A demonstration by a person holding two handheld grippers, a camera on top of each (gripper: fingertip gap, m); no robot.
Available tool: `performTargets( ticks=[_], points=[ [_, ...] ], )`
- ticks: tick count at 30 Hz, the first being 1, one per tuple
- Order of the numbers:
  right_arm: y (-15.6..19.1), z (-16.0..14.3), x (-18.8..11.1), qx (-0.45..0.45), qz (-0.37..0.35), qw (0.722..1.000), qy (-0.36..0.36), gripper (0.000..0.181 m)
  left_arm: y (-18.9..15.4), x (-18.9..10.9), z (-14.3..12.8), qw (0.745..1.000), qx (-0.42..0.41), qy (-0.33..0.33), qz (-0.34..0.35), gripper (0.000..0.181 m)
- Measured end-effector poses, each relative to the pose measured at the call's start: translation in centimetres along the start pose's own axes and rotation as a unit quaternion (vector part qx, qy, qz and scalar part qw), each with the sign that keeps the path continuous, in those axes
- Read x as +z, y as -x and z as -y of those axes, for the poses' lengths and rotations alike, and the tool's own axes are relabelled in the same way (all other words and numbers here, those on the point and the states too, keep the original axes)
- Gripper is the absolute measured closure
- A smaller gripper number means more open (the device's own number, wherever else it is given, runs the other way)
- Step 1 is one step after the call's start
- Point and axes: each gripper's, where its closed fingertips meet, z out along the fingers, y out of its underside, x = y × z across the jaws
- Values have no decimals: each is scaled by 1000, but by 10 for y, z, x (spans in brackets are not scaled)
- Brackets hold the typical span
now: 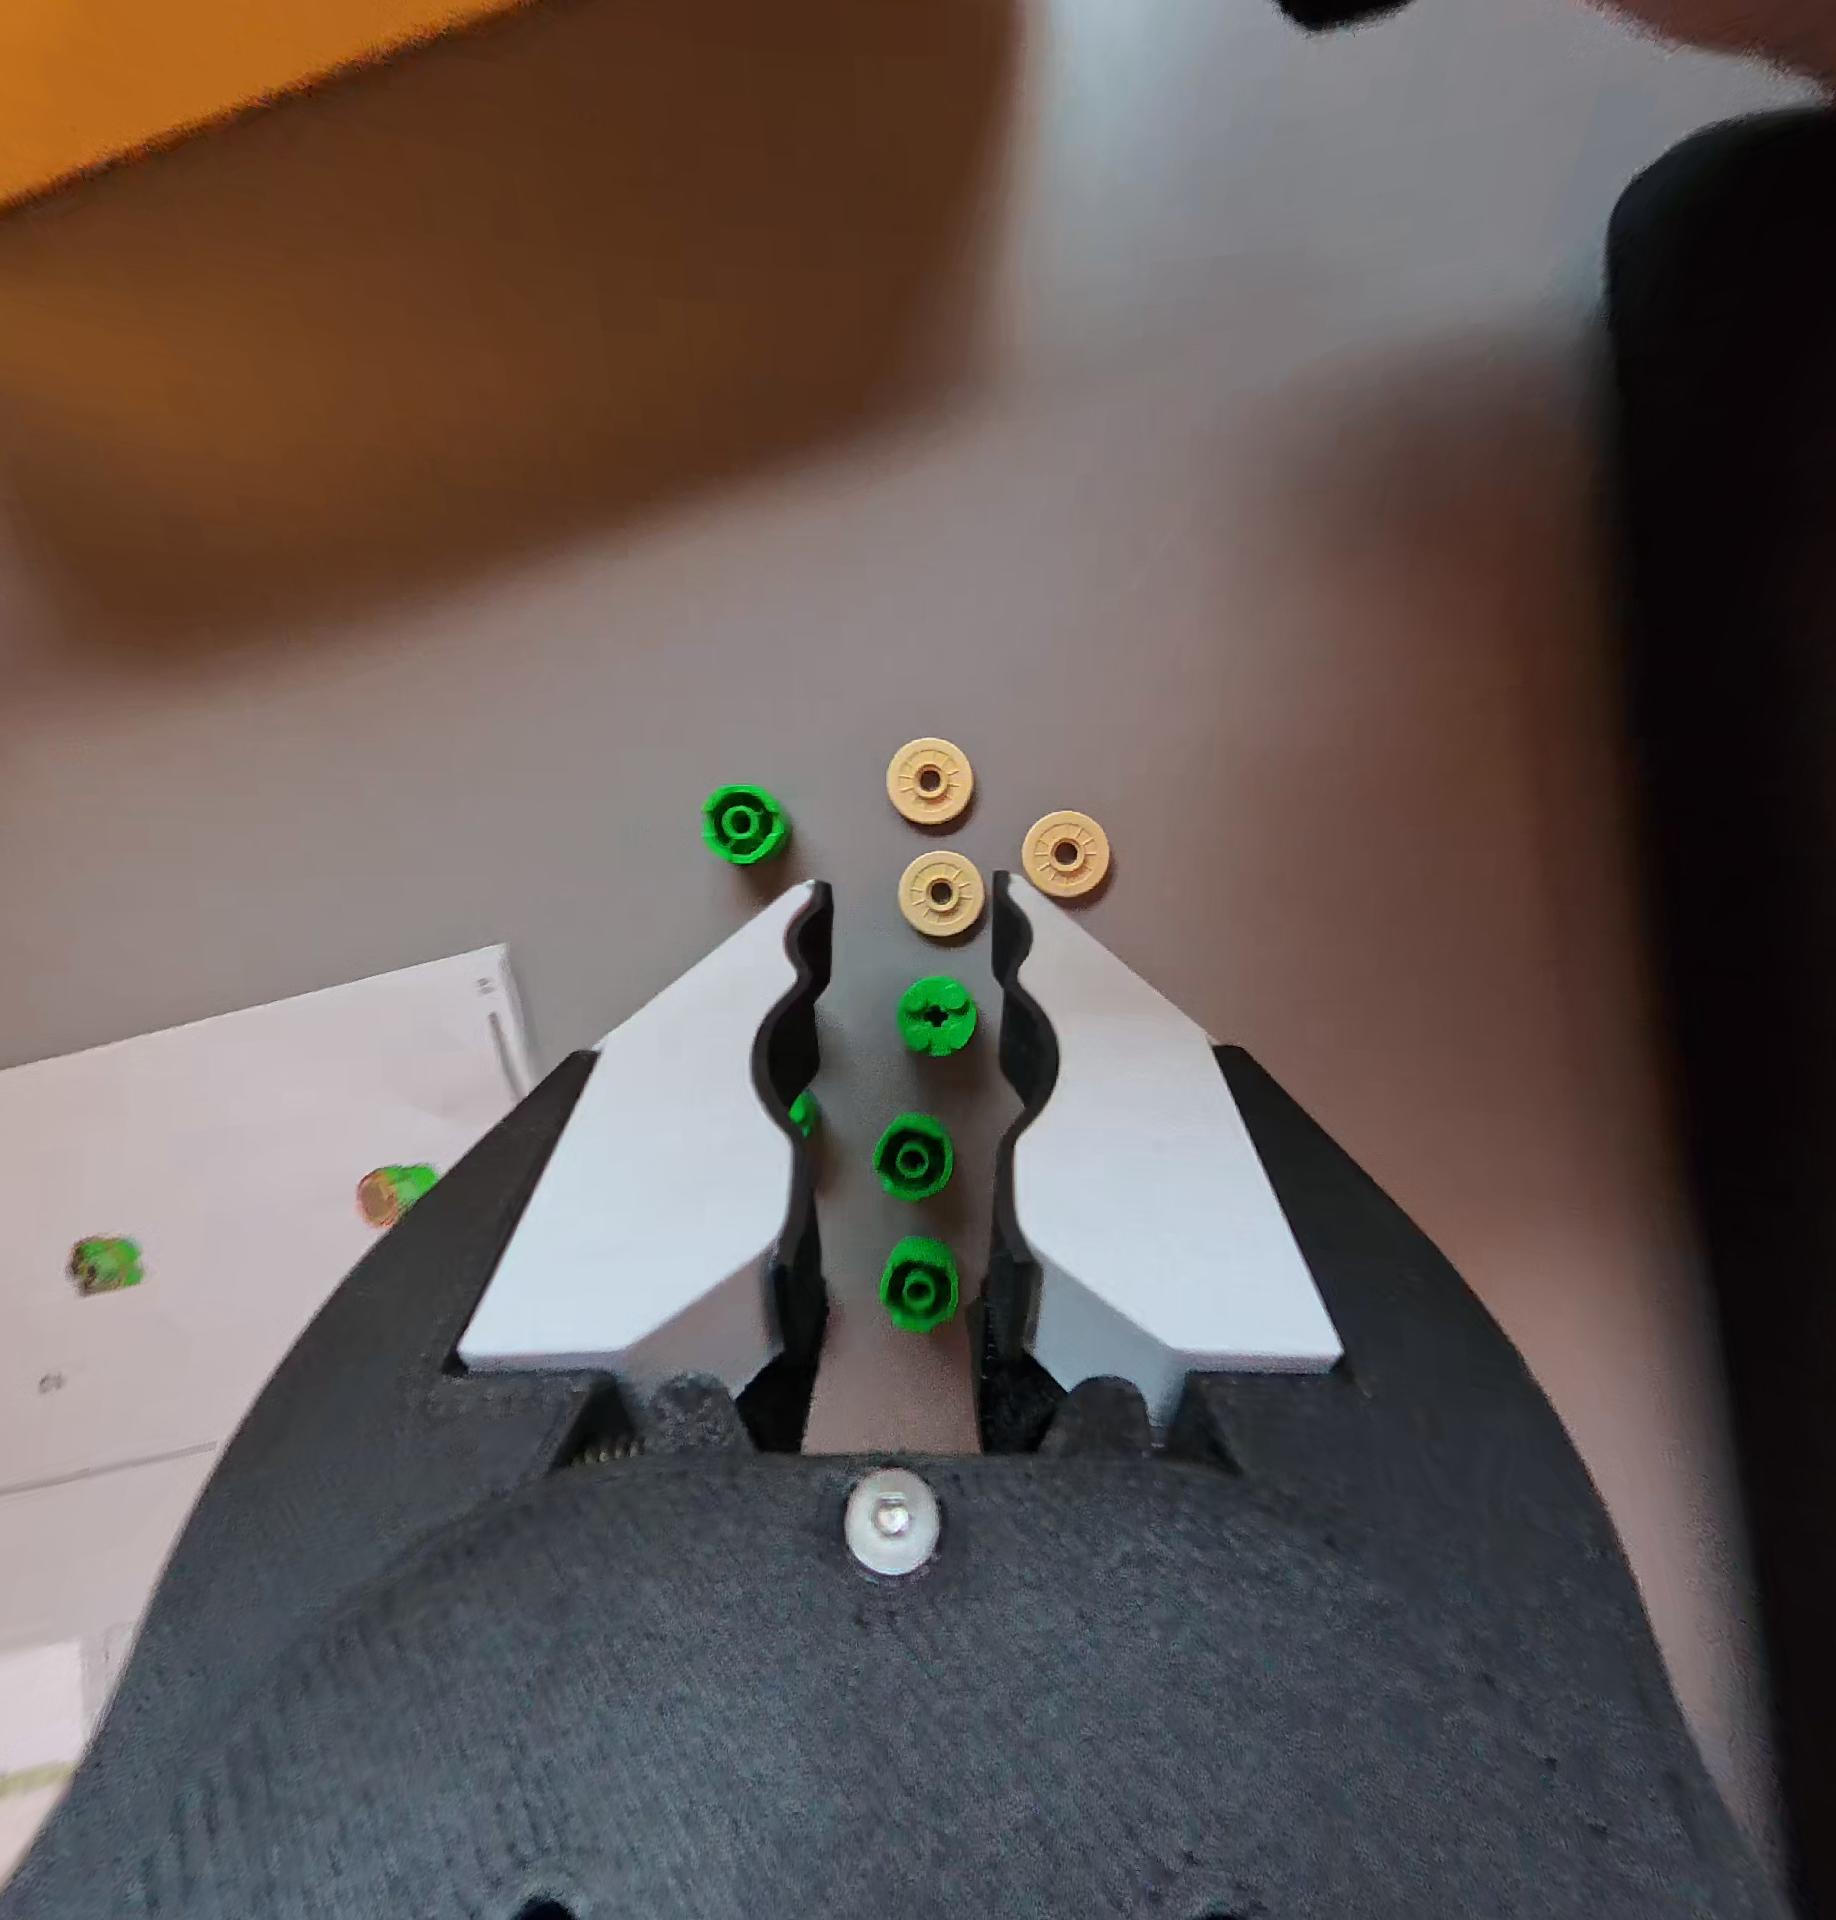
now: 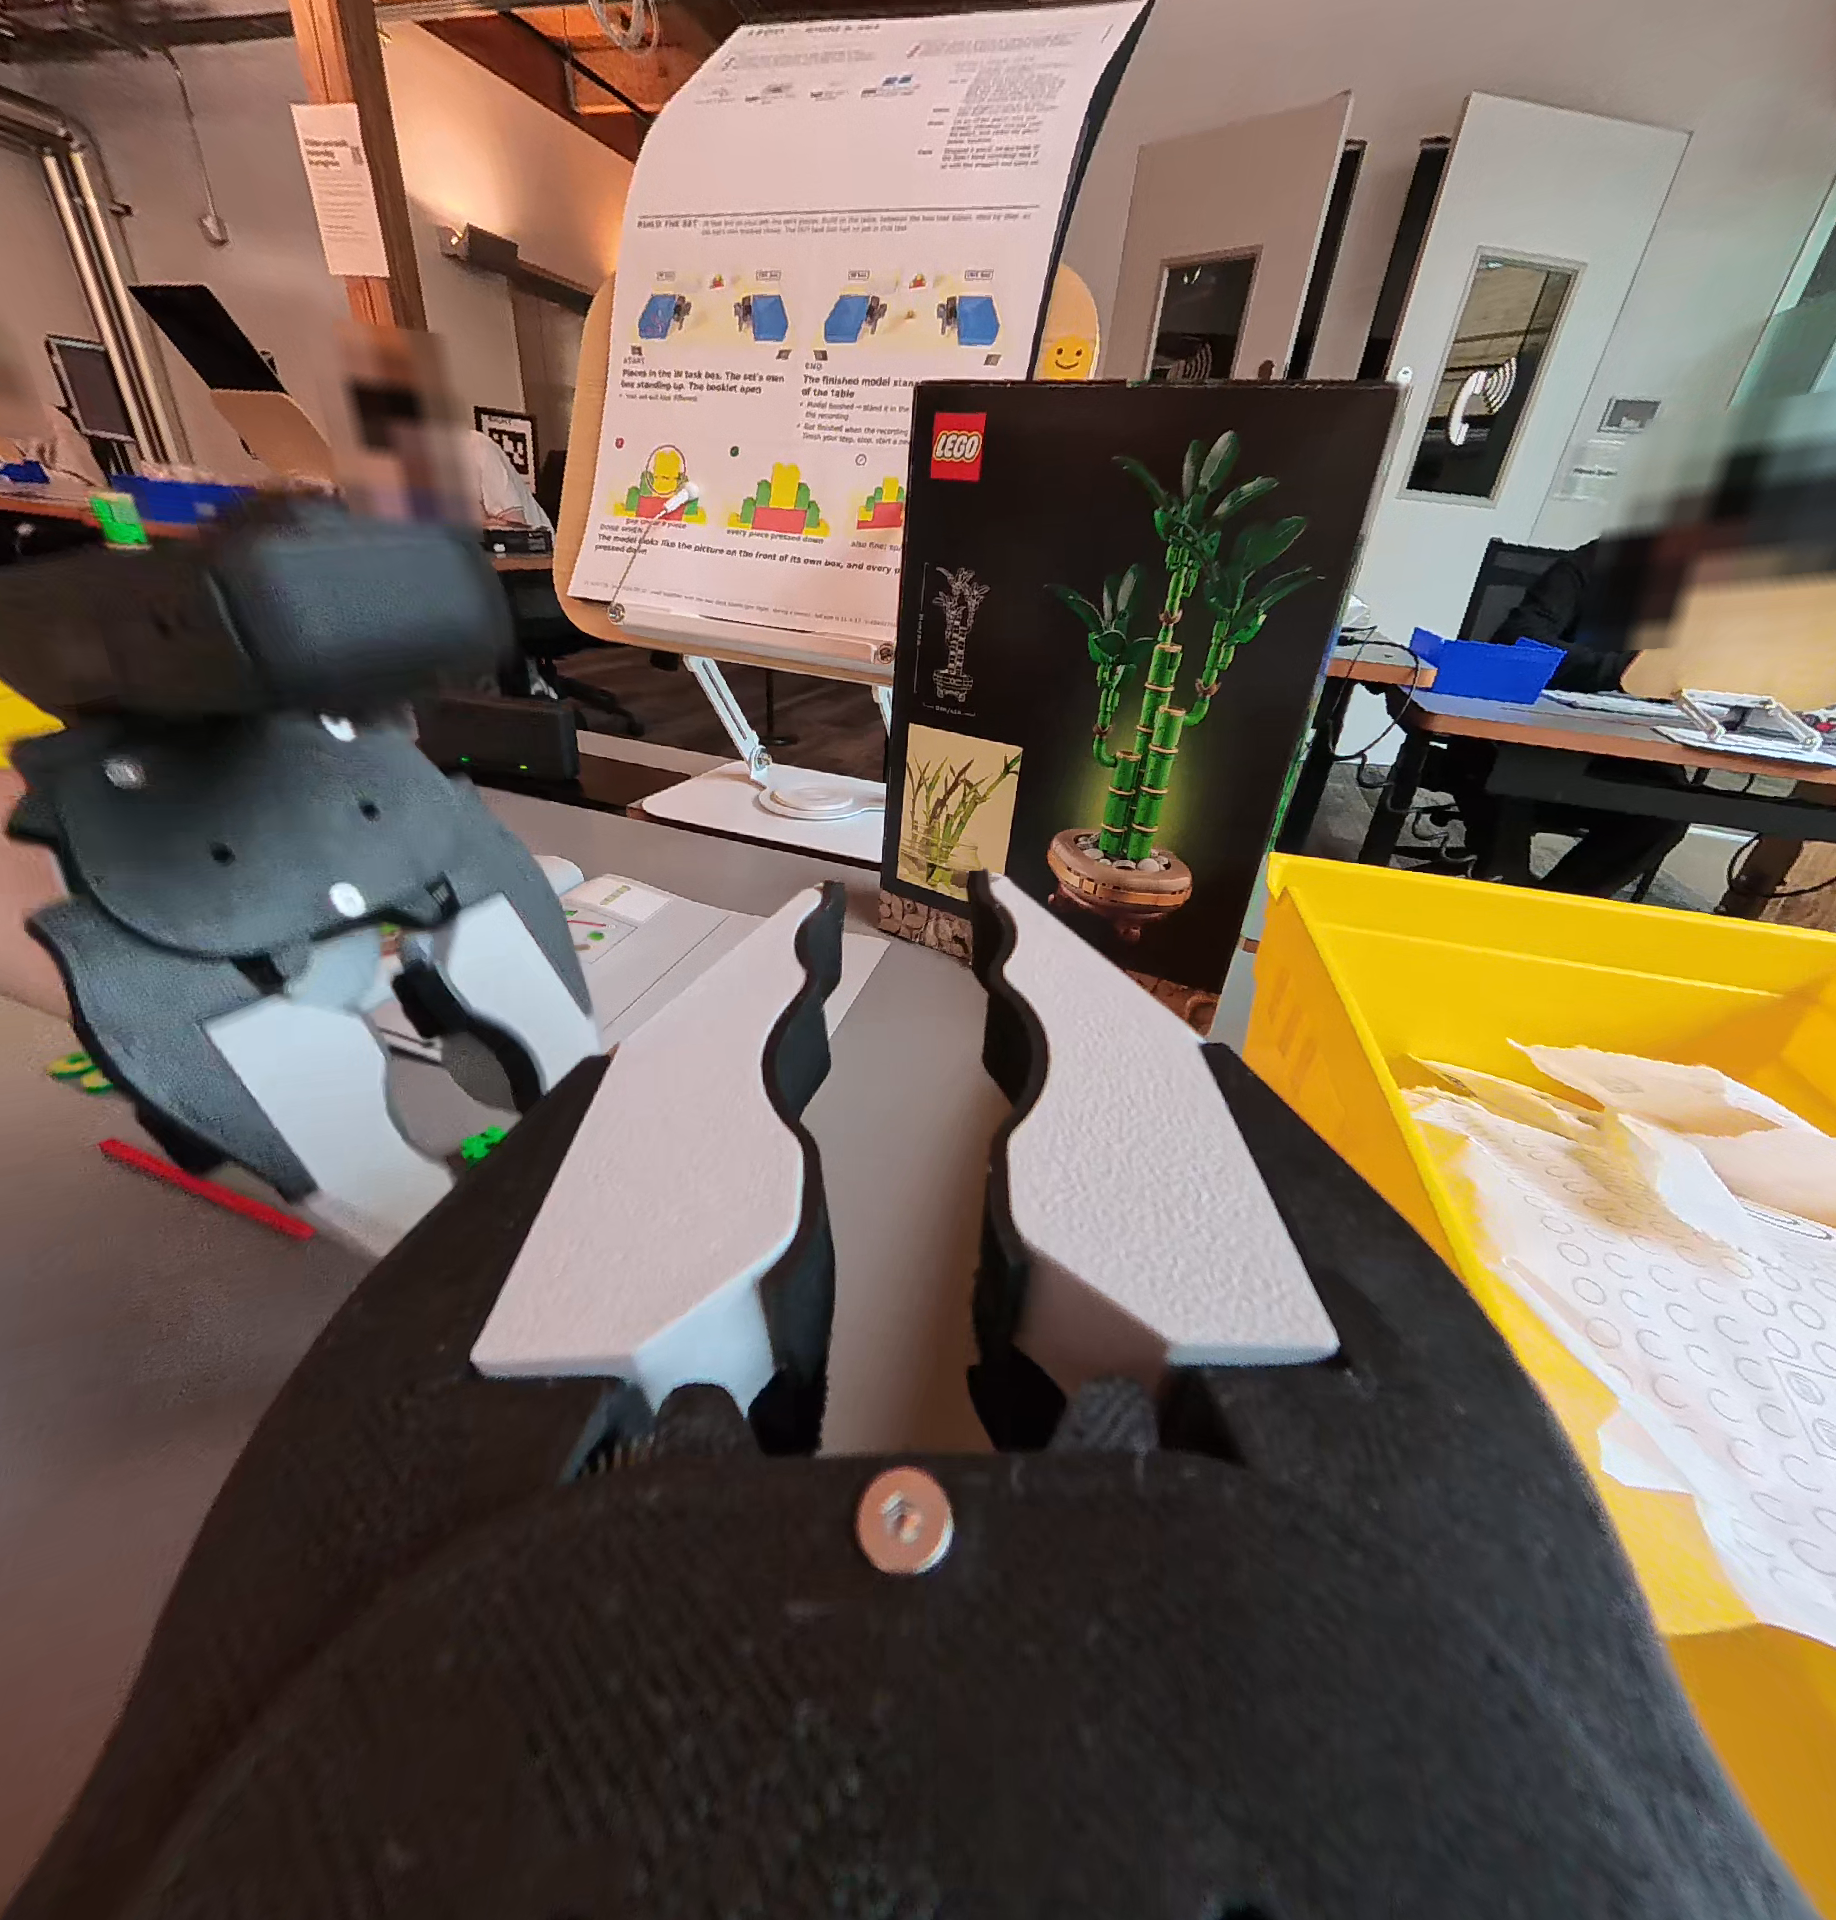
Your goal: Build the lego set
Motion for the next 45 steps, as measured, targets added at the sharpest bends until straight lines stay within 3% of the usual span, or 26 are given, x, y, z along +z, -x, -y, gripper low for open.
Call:
performTargets(
  ticks=[3, 6, 10, 14, 17, 22, 28, 38, 45],
  points=[
    [-3, 3, -4, 6, -5, 1000, -9, 157, 13, -52, 11, 994, -33, -92, 44, 151],
    [-6, 4, -5, 17, -7, 1000, -14, 156, 42, -141, 2, 962, -79, -211, 156, 153],
    [-8, -1, -2, 45, -9, 999, 0, 152, 53, -259, -42, 898, -146, -323, 260, 148],
    [-7, -12, 1, 63, -8, 998, 26, 145, 25, -322, -91, 856, -187, -375, 302, 148],
    [-4, -15, 4, 68, -3, 997, 34, 140, 0, -333, -135, 841, -207, -359, 347, 148],
    [7, -14, 7, 56, 6, 998, 39, 140, -40, -328, -212, 815, -269, -319, 402, 148],
    [21, -17, 13, 6, 16, 999, 52, 140, -64, -331, -256, 785, -320, -330, 414, 149],
    [35, -27, 18, -47, 27, 995, 79, 140, -67, -353, -274, 766, -319, -340, 443, 149],
    [36, -29, 21, -70, 22, 994, 83, 140, -66, -381, -268, 760, -295, -347, 464, 151]
  ],
)
